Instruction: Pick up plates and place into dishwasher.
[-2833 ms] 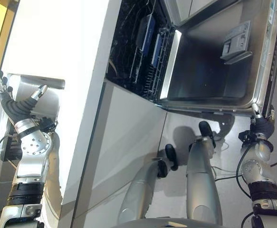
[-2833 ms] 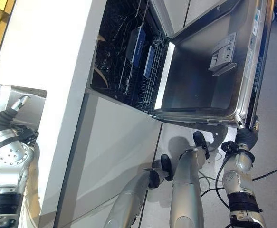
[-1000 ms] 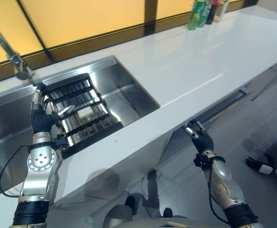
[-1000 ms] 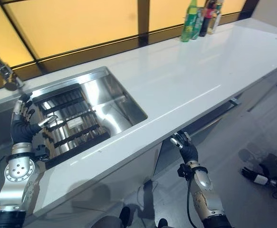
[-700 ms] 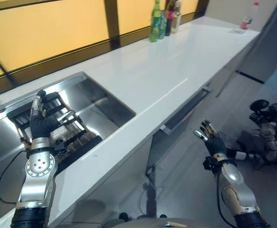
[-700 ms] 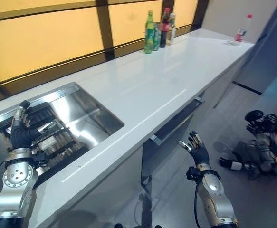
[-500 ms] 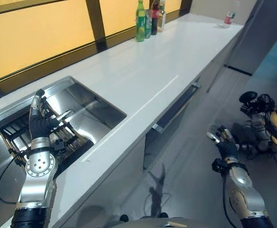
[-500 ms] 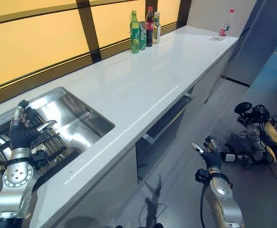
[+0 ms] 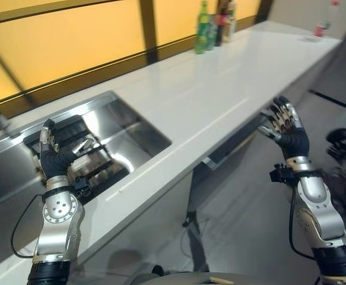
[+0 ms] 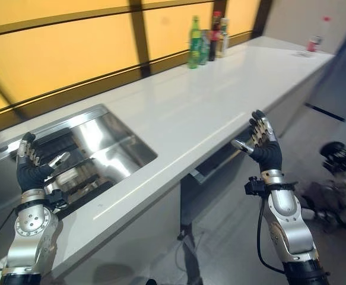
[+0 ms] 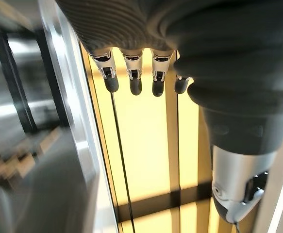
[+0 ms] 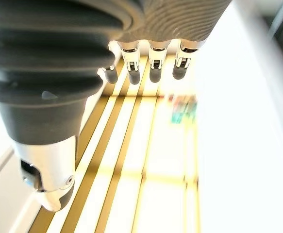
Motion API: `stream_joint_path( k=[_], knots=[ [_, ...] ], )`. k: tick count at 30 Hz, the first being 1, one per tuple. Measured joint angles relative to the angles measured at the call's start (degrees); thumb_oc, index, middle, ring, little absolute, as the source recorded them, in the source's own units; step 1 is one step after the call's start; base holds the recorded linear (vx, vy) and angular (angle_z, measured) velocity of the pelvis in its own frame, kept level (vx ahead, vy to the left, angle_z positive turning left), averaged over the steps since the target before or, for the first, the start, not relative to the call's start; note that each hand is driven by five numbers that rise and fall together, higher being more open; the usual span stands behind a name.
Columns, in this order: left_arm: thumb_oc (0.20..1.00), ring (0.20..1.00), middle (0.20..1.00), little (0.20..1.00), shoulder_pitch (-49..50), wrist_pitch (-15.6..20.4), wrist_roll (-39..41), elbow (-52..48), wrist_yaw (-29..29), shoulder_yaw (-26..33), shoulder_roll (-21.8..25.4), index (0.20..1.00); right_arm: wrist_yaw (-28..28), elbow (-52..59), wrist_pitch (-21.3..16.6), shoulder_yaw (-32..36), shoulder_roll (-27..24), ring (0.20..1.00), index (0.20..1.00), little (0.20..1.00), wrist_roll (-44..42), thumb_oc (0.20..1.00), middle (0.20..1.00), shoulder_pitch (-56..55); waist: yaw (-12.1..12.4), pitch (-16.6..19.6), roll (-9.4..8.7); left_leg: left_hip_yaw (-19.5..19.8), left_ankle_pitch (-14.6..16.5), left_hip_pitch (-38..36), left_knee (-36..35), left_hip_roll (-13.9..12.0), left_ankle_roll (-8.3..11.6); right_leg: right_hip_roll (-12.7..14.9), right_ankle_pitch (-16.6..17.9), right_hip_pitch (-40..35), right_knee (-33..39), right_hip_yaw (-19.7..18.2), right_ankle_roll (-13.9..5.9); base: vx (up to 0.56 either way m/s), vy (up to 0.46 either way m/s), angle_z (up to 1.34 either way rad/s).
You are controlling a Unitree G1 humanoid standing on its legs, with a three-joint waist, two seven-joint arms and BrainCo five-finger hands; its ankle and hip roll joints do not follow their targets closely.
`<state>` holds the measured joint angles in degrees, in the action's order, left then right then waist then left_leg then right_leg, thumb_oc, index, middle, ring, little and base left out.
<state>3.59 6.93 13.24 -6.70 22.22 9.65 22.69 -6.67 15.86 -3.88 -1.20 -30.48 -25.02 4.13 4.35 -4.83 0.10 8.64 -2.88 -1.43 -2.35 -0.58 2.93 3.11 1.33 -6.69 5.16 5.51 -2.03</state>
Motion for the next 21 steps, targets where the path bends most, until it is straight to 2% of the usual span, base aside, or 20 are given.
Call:
stream_joint_path(
  k=[1,2,3,4,5,6,7,10,12,14,15,16,17,19,20,21],
  knots=[
    [1.0,1.0,1.0,1.0,-0.19,0.07,0.27,-0.01,-0.58,-0.05,-0.54,1.0,0.29,0.01,-0.33,-1.02,0.09,1.0,1.0,1.0,1.16,1.0,1.0,0.8,1.17,-0.03,-0.02,-1.01,-0.67,1.4,0.28,0.35,-0.04,0.14,-0.33,-0.39,-0.01,2.5,0.04,-0.05,0.102,1.12],
    [1.0,1.0,1.0,1.0,-0.75,0.09,1.25,-0.06,-1.4,-0.17,-0.9,1.0,0.27,0.09,-0.65,-1.54,0.03,1.0,1.0,1.0,1.96,1.0,1.0,0.9,1.21,-0.1,-0.12,-3.19,-0.47,2.46,0.19,-0.14,-0.36,0.33,-0.67,-0.86,-0.02,4.88,0.06,-0.02,0.165,1.4],
    [1.0,1.0,1.0,1.0,-1.69,0.08,2.13,0.1,-2.27,-0.36,-1.02,1.0,0.12,0.1,-0.7,-2.22,0.6,1.0,1.0,1.0,2.4,1.0,1.0,0.88,1.12,-0.54,-1.12,-10.13,1.01,2.97,1.27,-1.6,-0.88,1.35,-1.09,-1.31,-0.04,8.61,0.02,0.0,0.223,1.55],
    [1.0,1.0,1.0,1.0,-2.64,0.13,2.9,0.09,-2.84,-1.18,-1.14,1.0,0.14,0.1,-0.69,-2.55,0.69,1.0,1.0,1.0,2.46,1.0,1.0,1.1,1.09,-0.99,-1.78,-12.99,2.01,3.55,2.35,-2.12,-1.04,2.54,-1.52,-1.97,-0.25,11.48,-0.37,0.02,0.238,1.4],
    [1.0,1.0,1.0,1.0,-2.68,0.18,3.55,0.07,-2.99,-2.18,-1.26,1.0,0.11,-0.01,-0.69,-3.37,0.93,1.0,1.0,1.0,2.44,1.0,1.0,2.05,1.63,-1.04,-1.69,-12.95,1.71,3.38,3.43,-1.94,-1.16,3.4,-2.23,-1.99,-1.25,12.48,-1.02,0.02,0.254,1.05],
    [1.0,1.0,1.0,1.0,-2.62,0.18,3.93,0.08,-2.94,-2.97,-1.45,1.0,0.15,-0.14,-0.71,-4.83,0.79,1.0,1.0,1.0,2.46,1.0,1.0,3.91,2.06,-0.93,-0.41,-11.17,1.3,2.12,4.1,-1.92,-1.47,3.39,-3.31,-1.81,-2.92,12.68,-1.82,0.02,0.251,0.7],
    [1.0,1.0,1.0,1.0,-2.96,0.13,3.94,0.12,-2.84,-3.58,-1.53,1.0,0.23,-0.34,-0.76,-6.02,1.43,1.0,1.0,1.0,2.54,1.0,1.0,5.27,2.05,-1.03,-0.05,-11.06,0.87,1.33,2.82,-1.35,-0.12,4.15,-4.0,-1.81,-4.4,12.71,-2.46,0.02,0.236,0.62],
    [1.0,1.0,1.0,1.0,-4.67,-1.05,3.93,0.06,-1.72,-5.26,-1.69,1.0,-0.23,-0.41,-0.73,-8.85,4.15,1.0,1.0,1.0,2.67,1.0,1.0,6.75,2.88,-1.42,-1.52,-8.57,-0.33,1.16,1.44,2.0,-2.05,7.08,-5.7,-1.47,-7.32,12.19,-4.49,0.04,0.175,0.55],
    [1.0,1.0,1.0,1.0,-5.66,-1.77,3.86,0.06,-1.29,-6.27,-1.69,1.0,-1.07,-0.76,-0.68,-9.77,6.01,1.0,1.0,1.0,3.06,1.0,1.0,6.95,2.97,-1.75,-1.97,-7.21,-0.65,1.24,1.31,3.09,-3.05,8.5,-6.59,-0.82,-10.63,12.23,-4.2,0.06,0.118,0.54],
    [1.0,1.0,1.0,1.0,-6.07,-2.11,3.74,0.05,-1.23,-7.12,-1.65,1.0,-2.1,-1.25,-0.7,-10.33,6.94,1.0,1.0,1.0,3.12,1.0,1.0,6.56,2.51,-2.12,-1.37,-4.59,-0.23,0.79,1.84,3.4,-4.04,9.54,-7.1,1.29,-18.86,11.81,-4.09,0.06,0.051,0.61],
    [1.0,1.0,1.0,1.0,-6.19,-2.16,3.67,0.02,-1.24,-7.3,-1.31,1.0,-2.58,-1.25,-0.7,-10.64,6.99,1.0,1.0,1.0,3.12,1.0,1.0,6.38,2.44,-2.25,-1.28,-3.33,-0.1,0.47,1.87,3.29,-4.6,9.65,-8.04,3.5,-23.43,9.83,-3.93,0.06,-0.026,0.59],
    [1.0,1.0,1.0,1.0,-6.19,-2.22,3.67,0.03,-1.3,-7.35,-0.89,1.0,-2.72,-1.25,-0.73,-10.91,7.0,1.0,1.0,1.0,3.13,1.0,1.0,6.24,2.32,-2.26,-1.29,-1.95,-0.2,0.45,1.85,3.46,-4.79,8.51,-9.74,5.11,-25.89,6.77,-3.73,0.07,-0.054,0.58],
    [1.0,1.0,1.0,1.0,-6.26,-2.31,3.68,0.03,-1.48,-7.54,-0.56,1.0,-3.09,-1.28,-0.78,-10.96,7.01,1.0,1.0,1.0,3.13,1.0,1.0,6.16,1.91,-2.13,-1.62,-0.84,-0.35,0.46,1.91,3.53,-4.87,6.38,-10.86,5.55,-25.26,4.03,-3.75,0.08,-0.08,0.66],
    [1.0,1.0,1.0,1.0,-6.46,-2.39,3.69,0.03,-2.09,-8.84,0.62,1.0,-3.72,-1.7,-1.44,-10.88,6.99,1.0,1.0,1.0,3.1,1.0,1.0,6.08,1.18,-1.59,-2.49,1.5,-0.64,1.12,1.75,4.45,-4.56,3.36,-10.88,6.03,-19.91,-0.23,-3.19,0.06,-0.08,0.69],
    [1.0,1.0,1.0,1.0,-6.72,-2.47,3.69,0.03,-2.11,-9.77,0.89,1.0,-3.72,-2.75,-2.09,-10.81,7.06,1.0,1.0,1.0,3.09,1.0,1.0,6.09,1.17,-1.23,-3.06,1.33,-0.79,1.47,1.53,5.04,-4.51,2.63,-10.31,5.86,-15.68,-1.97,-2.74,0.03,-0.076,0.7],
    [1.0,1.0,1.0,1.0,-7.12,-2.75,3.71,0.06,-2.05,-11.42,0.73,1.0,-3.76,-4.59,-2.19,-10.76,7.14,1.0,1.0,1.0,3.08,1.0,1.0,6.12,0.62,-0.73,-2.84,0.88,-0.83,2.17,1.5,4.98,-4.4,2.21,-8.51,4.91,-13.72,-2.51,-1.39,0.01,-0.089,0.56]
  ],
)
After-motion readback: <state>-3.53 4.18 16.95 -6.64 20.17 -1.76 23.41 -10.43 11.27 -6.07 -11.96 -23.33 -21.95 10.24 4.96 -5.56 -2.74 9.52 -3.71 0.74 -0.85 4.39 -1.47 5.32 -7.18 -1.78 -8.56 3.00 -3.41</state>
